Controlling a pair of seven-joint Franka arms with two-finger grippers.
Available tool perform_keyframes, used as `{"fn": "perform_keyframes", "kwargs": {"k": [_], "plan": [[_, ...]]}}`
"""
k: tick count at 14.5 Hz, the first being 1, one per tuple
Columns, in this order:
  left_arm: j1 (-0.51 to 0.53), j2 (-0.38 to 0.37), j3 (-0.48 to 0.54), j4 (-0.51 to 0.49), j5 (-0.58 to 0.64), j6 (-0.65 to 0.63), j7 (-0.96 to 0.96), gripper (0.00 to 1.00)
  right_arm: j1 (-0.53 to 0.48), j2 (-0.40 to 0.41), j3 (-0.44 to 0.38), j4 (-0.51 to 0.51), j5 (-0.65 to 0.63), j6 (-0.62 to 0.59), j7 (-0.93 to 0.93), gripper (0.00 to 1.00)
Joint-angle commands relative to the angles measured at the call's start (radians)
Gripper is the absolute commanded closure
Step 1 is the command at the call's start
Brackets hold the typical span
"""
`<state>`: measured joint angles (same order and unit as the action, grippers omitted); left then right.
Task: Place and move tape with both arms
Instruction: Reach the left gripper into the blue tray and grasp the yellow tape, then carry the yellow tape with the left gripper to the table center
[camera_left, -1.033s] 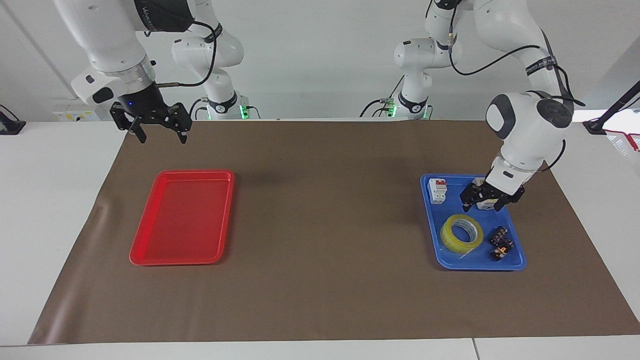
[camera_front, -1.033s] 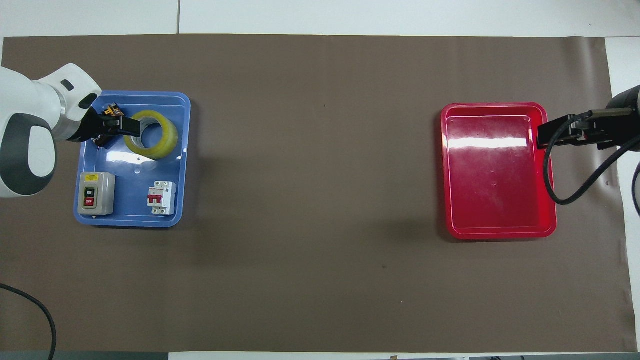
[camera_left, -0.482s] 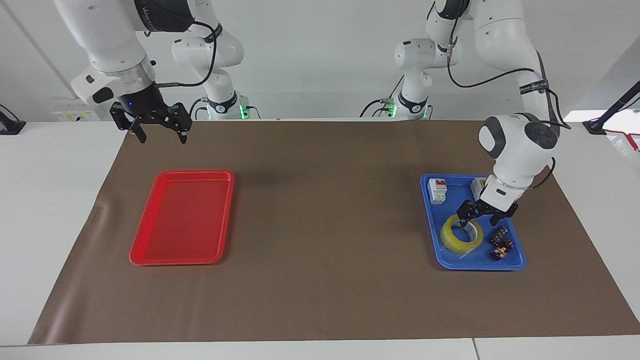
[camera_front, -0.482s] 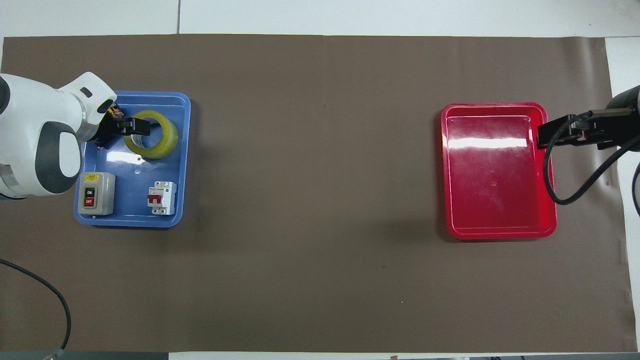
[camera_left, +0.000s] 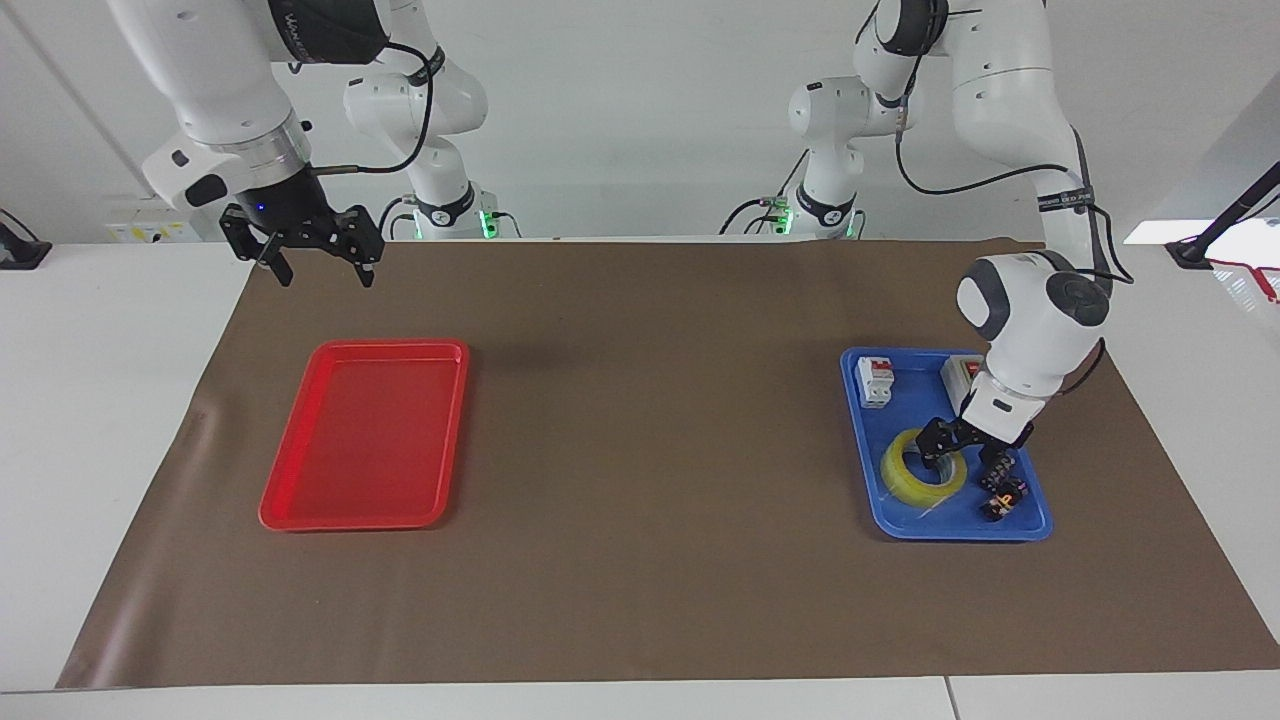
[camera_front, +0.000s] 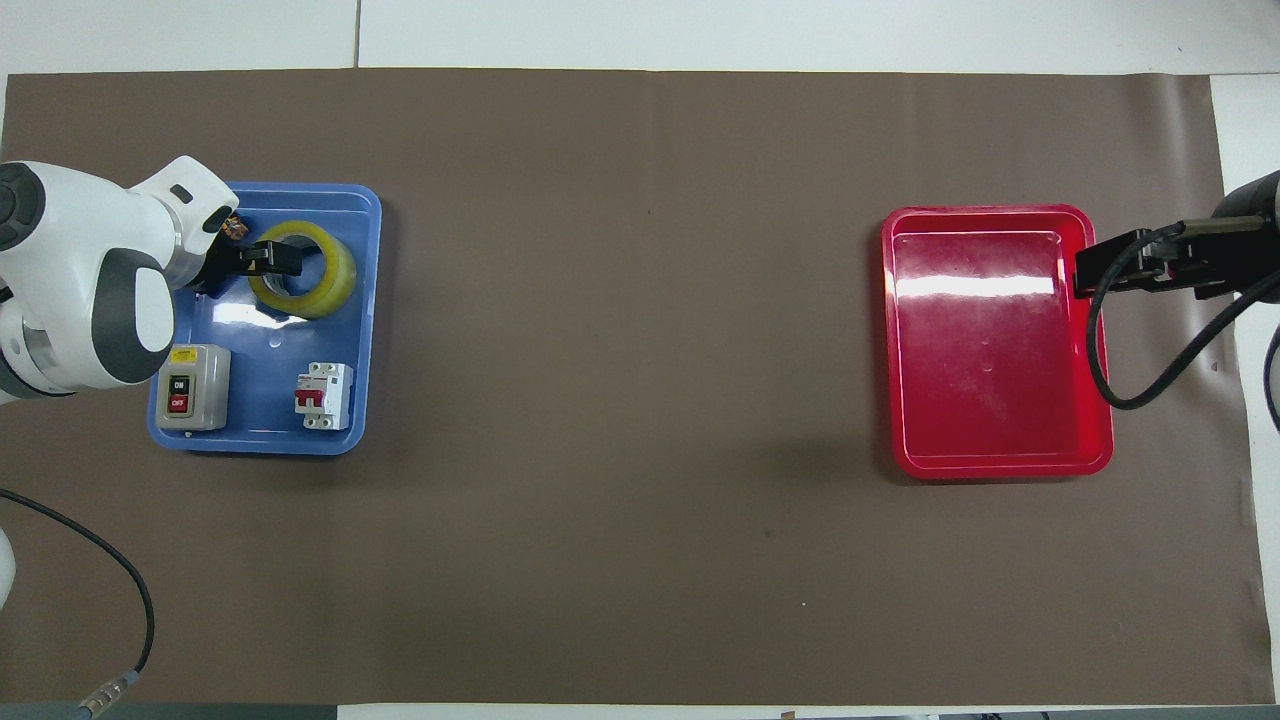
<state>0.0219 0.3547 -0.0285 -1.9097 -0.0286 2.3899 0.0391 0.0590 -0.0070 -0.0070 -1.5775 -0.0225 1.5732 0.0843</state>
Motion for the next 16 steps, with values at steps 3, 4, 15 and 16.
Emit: {"fn": "perform_keyframes", "kwargs": {"k": [3, 4, 15, 16], "plan": [[0.003, -0.011, 0.001, -0.023, 0.006, 0.002, -0.002, 1.00, -0.011, -0.019, 0.004, -0.022, 0.013, 0.005, 0.008, 0.00], [0.000, -0.014, 0.001, -0.026, 0.006, -0.008, -0.002, 1.00, -0.011, -0.019, 0.004, -0.022, 0.013, 0.007, 0.008, 0.00], [-0.034, -0.195, -0.008, 0.008, 0.006, -0.293, -0.048, 1.00, -0.004, -0.019, 0.004, -0.021, 0.013, 0.008, 0.011, 0.00], [-0.066, -0.195, -0.008, 0.008, 0.006, -0.299, -0.086, 1.00, -0.004, -0.019, 0.004, -0.021, 0.013, 0.008, 0.012, 0.00]]}}
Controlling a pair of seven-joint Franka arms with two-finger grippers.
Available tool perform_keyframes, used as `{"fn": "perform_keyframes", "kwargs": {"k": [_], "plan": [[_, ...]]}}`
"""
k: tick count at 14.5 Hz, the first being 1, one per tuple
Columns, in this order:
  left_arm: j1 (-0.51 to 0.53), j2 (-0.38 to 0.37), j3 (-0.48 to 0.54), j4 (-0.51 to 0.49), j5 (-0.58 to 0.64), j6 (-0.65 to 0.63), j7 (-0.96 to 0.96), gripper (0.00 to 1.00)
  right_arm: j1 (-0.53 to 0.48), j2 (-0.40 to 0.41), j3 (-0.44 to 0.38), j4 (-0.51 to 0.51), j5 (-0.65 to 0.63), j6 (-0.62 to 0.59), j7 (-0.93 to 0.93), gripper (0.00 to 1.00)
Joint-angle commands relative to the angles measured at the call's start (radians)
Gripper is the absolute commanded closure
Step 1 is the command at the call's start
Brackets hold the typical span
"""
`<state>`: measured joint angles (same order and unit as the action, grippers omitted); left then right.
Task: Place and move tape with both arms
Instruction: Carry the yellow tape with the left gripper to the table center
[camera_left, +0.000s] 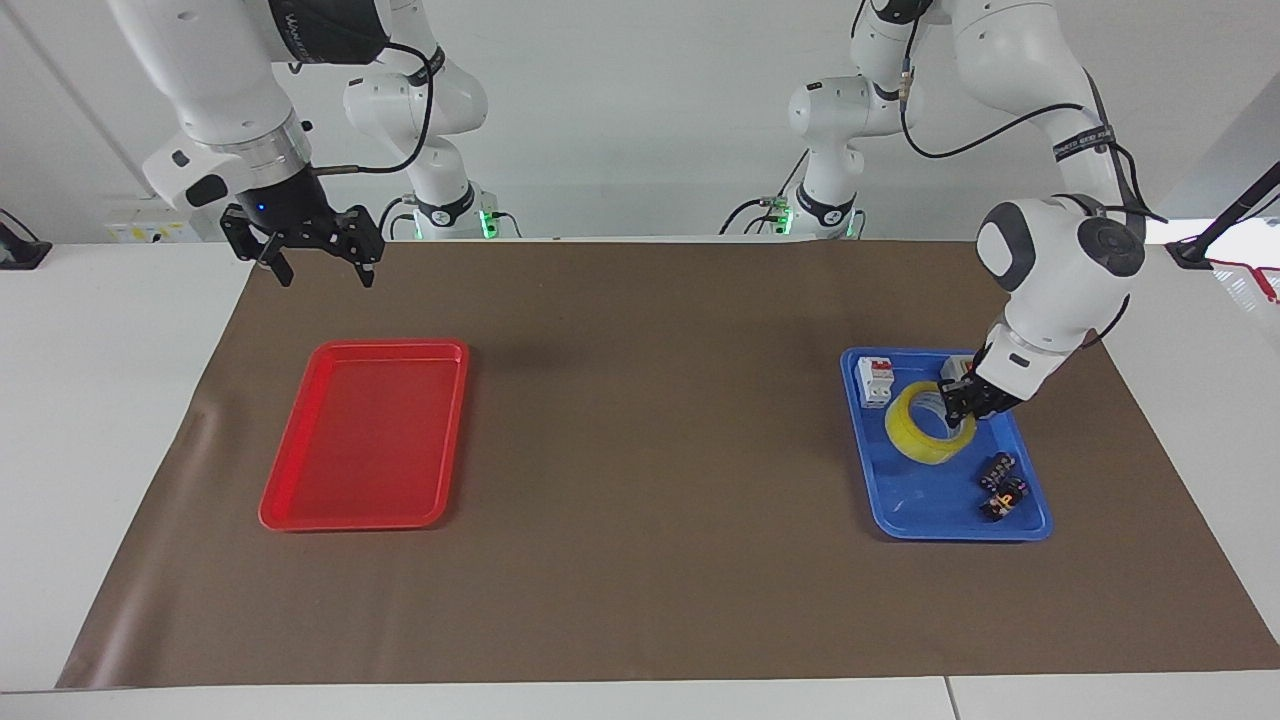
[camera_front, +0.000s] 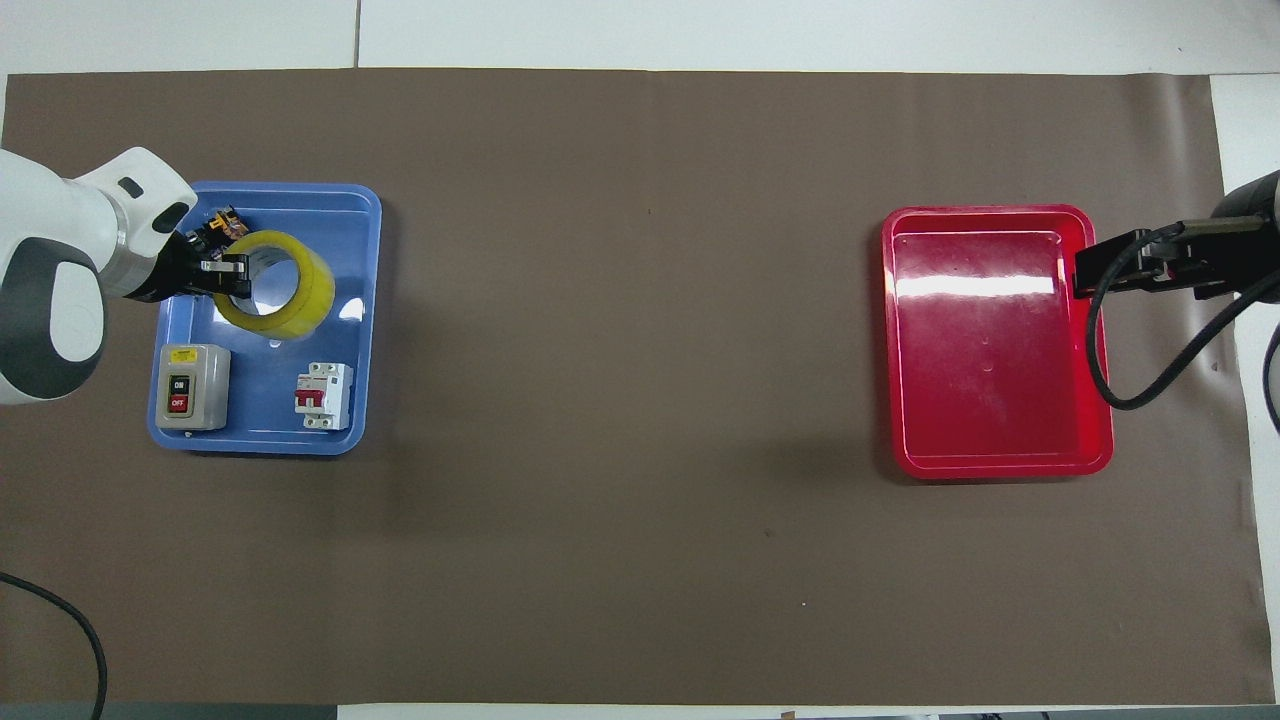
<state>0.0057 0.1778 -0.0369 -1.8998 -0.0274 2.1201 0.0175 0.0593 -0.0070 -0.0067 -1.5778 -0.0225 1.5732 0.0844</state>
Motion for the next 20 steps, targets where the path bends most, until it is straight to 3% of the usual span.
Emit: {"fn": "perform_keyframes", "kwargs": {"k": [1, 9, 15, 20], "plan": [[-0.081, -0.023, 0.000, -0.007, 0.004, -0.028, -0.088, 1.00, -0.004, -0.019, 0.004, -0.021, 0.013, 0.008, 0.012, 0.00], [-0.432, 0.035, 0.002, -0.007, 0.060, 0.107, -0.520, 1.00, -0.004, -0.019, 0.004, -0.021, 0.013, 0.008, 0.011, 0.00], [-0.510, 0.143, 0.002, 0.024, 0.096, 0.208, -0.619, 1.00, -0.004, -0.018, 0.004, -0.021, 0.013, 0.008, 0.011, 0.00], [-0.553, 0.180, 0.002, 0.021, 0.119, 0.227, -0.653, 1.00, -0.006, -0.019, 0.004, -0.021, 0.013, 0.008, 0.009, 0.00]]}}
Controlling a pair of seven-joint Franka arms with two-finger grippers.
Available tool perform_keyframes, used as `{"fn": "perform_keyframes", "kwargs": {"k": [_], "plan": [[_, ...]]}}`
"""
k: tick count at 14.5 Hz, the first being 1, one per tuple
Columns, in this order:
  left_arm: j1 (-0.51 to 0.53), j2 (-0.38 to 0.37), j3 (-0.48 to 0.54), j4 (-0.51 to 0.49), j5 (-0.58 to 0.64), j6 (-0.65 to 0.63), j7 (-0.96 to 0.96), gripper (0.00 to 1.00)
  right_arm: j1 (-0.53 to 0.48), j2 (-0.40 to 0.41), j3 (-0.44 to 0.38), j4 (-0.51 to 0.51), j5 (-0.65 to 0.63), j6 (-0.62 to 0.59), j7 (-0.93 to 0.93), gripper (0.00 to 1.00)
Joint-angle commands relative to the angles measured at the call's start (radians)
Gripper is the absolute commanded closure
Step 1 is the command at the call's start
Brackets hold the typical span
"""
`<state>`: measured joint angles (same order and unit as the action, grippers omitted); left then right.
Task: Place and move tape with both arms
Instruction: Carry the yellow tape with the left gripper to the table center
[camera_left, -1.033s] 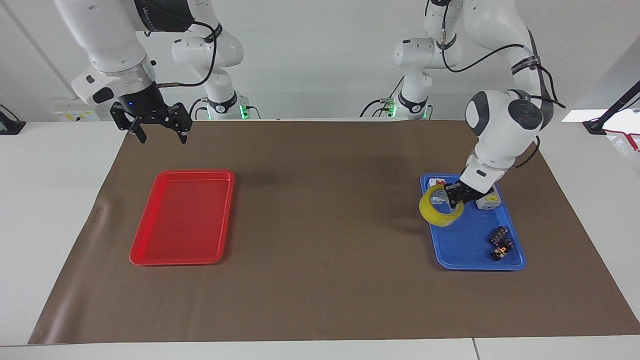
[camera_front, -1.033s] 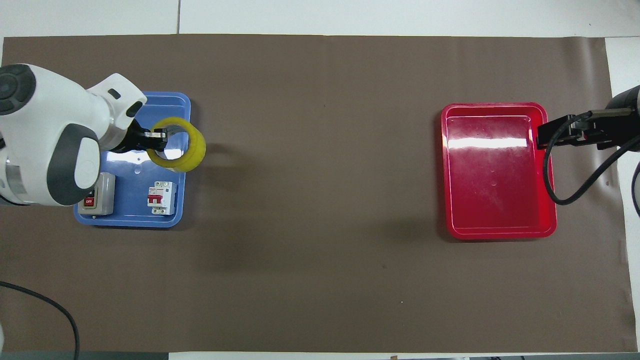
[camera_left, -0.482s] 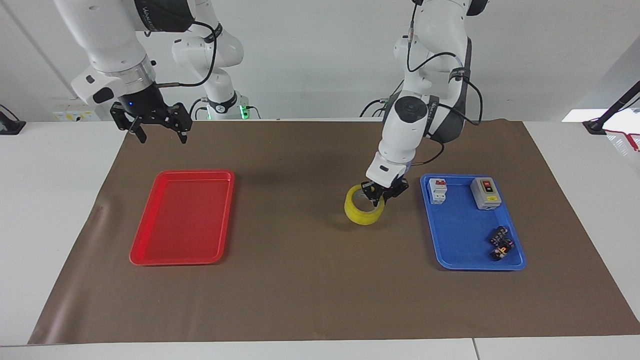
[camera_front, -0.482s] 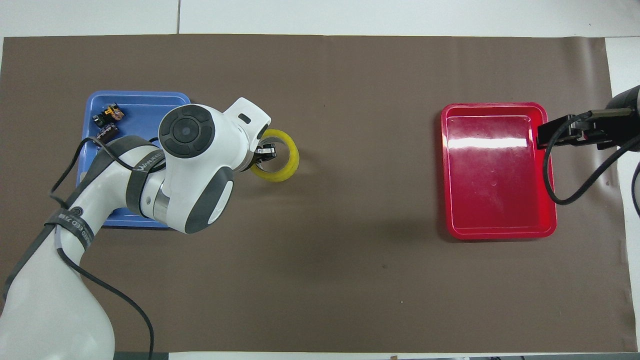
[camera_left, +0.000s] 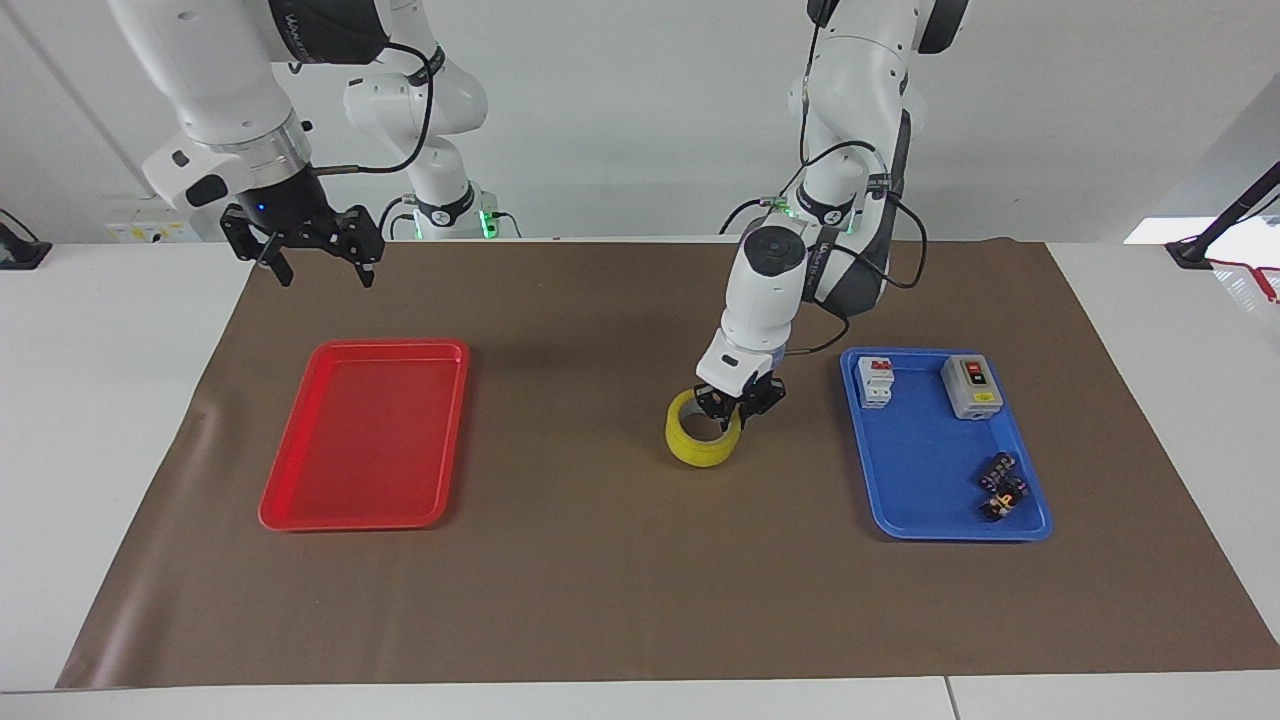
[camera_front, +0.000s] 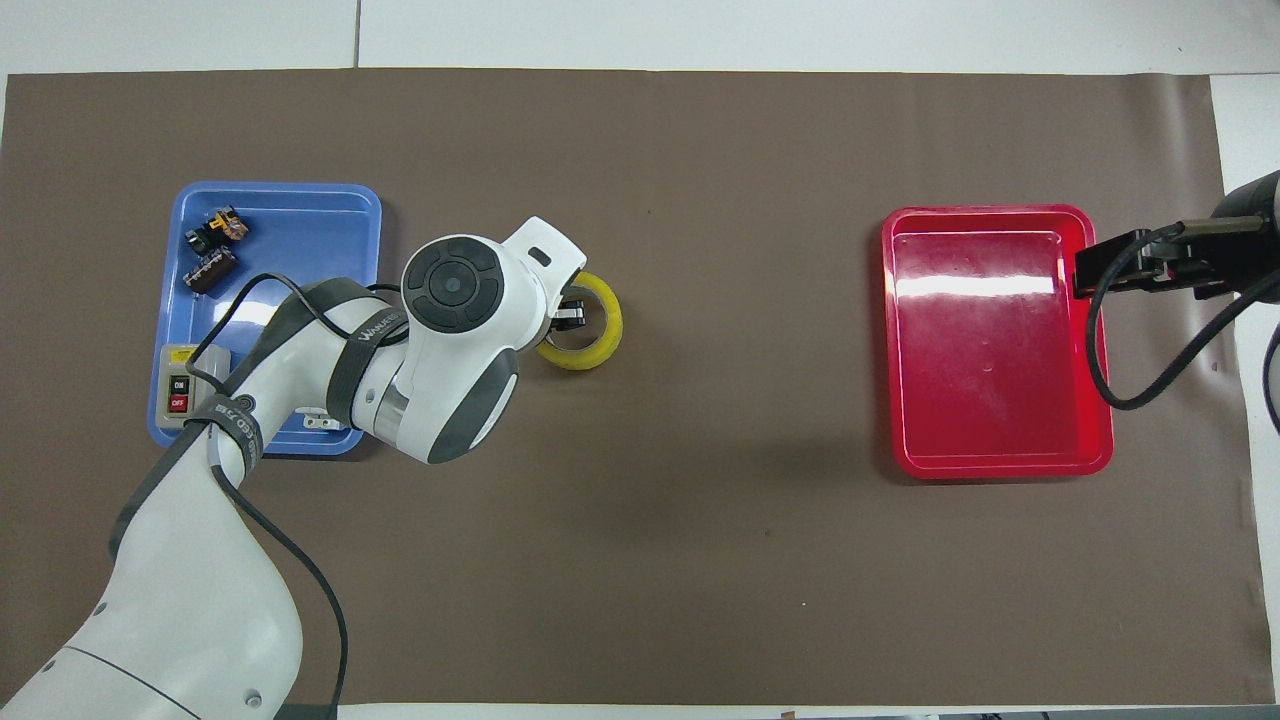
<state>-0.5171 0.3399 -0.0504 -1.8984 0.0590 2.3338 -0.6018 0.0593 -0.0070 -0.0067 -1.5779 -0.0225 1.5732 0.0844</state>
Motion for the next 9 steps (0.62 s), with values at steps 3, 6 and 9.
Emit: {"fn": "perform_keyframes", "kwargs": {"k": [3, 6, 9], "plan": [[-0.046, 0.019, 0.015, 0.012, 0.045, 0.015, -0.033, 1.00, -0.007, -0.019, 0.004, -0.022, 0.013, 0.007, 0.008, 0.00], [-0.051, 0.019, 0.014, 0.010, 0.045, 0.013, -0.038, 1.00, -0.009, -0.019, 0.004, -0.022, 0.013, 0.007, 0.005, 0.00], [-0.058, 0.017, 0.012, 0.007, 0.045, 0.009, -0.094, 0.37, -0.010, -0.019, 0.004, -0.022, 0.013, 0.007, 0.005, 0.00]]}}
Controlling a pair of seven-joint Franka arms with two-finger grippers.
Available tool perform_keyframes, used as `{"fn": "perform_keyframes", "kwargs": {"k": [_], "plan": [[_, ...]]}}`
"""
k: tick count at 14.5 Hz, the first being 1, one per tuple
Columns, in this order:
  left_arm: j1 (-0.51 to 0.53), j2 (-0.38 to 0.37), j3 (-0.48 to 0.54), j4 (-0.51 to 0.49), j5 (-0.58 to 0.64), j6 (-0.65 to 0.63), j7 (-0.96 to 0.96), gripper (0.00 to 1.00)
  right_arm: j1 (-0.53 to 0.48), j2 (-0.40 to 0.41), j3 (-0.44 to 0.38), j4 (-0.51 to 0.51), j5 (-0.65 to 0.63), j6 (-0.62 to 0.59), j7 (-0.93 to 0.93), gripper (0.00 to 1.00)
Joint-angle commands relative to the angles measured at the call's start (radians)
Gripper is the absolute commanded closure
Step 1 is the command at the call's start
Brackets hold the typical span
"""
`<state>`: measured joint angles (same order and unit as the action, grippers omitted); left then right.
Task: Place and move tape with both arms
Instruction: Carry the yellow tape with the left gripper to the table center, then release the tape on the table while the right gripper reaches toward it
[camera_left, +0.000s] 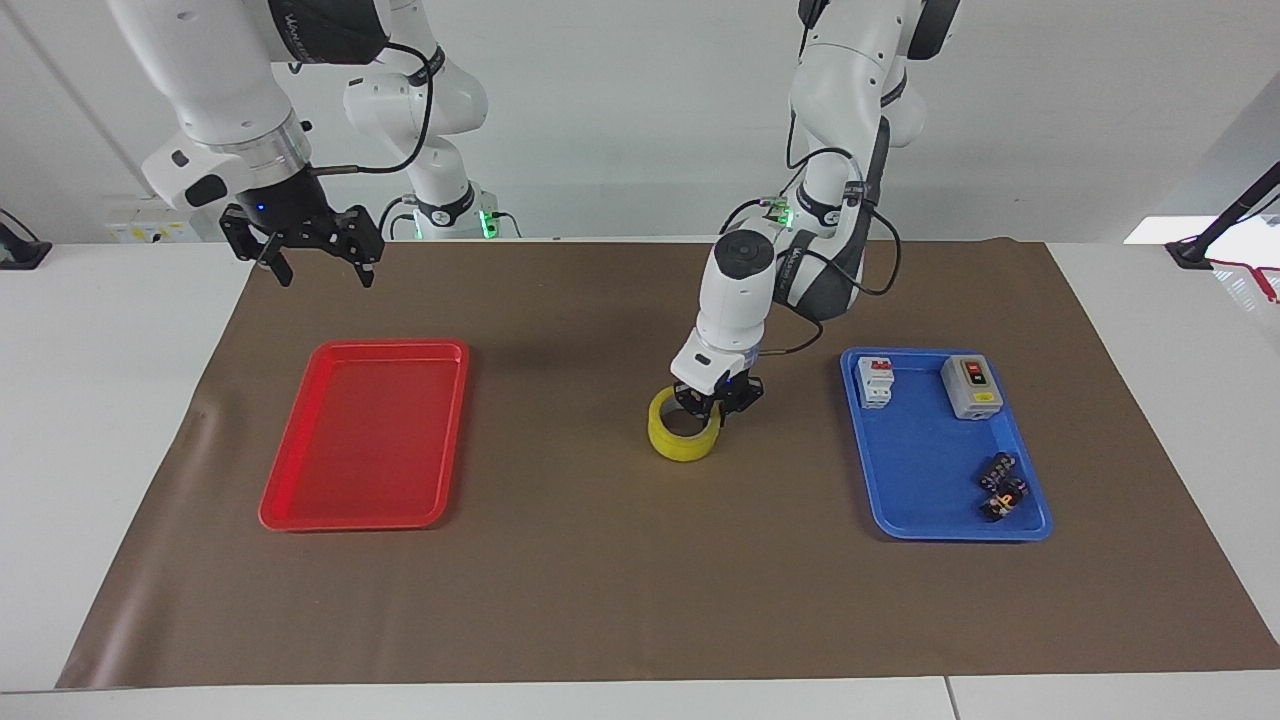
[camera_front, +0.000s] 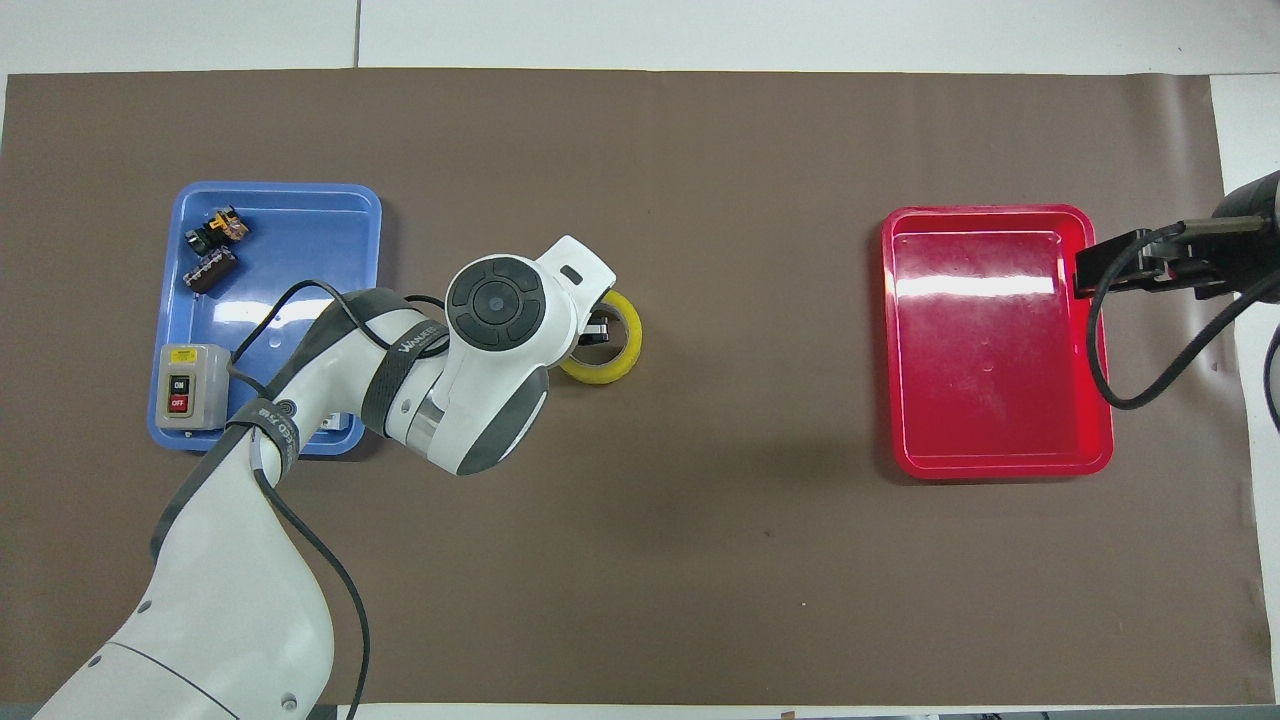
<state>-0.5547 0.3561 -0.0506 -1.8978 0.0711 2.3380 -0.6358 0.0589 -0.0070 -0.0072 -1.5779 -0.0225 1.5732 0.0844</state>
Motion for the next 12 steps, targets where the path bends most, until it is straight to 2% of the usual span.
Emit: {"fn": "perform_keyframes", "kwargs": {"k": [1, 2, 7, 12], "plan": [[-0.028, 0.001, 0.012, 0.005, 0.033, 0.006, -0.064, 0.14, -0.010, -0.019, 0.004, -0.022, 0.013, 0.007, 0.005, 0.00], [-0.028, 0.001, 0.012, 0.005, 0.033, 0.006, -0.064, 0.05, -0.010, -0.019, 0.004, -0.024, 0.013, 0.007, 0.005, 0.00], [-0.016, -0.022, 0.012, 0.003, 0.033, -0.008, -0.061, 0.00, -0.005, -0.022, 0.004, -0.033, 0.013, 0.014, 0.011, 0.00], [0.080, -0.126, 0.012, -0.018, 0.033, -0.068, -0.038, 0.00, 0.002, -0.021, 0.009, -0.042, 0.013, 0.048, 0.002, 0.00]]}}
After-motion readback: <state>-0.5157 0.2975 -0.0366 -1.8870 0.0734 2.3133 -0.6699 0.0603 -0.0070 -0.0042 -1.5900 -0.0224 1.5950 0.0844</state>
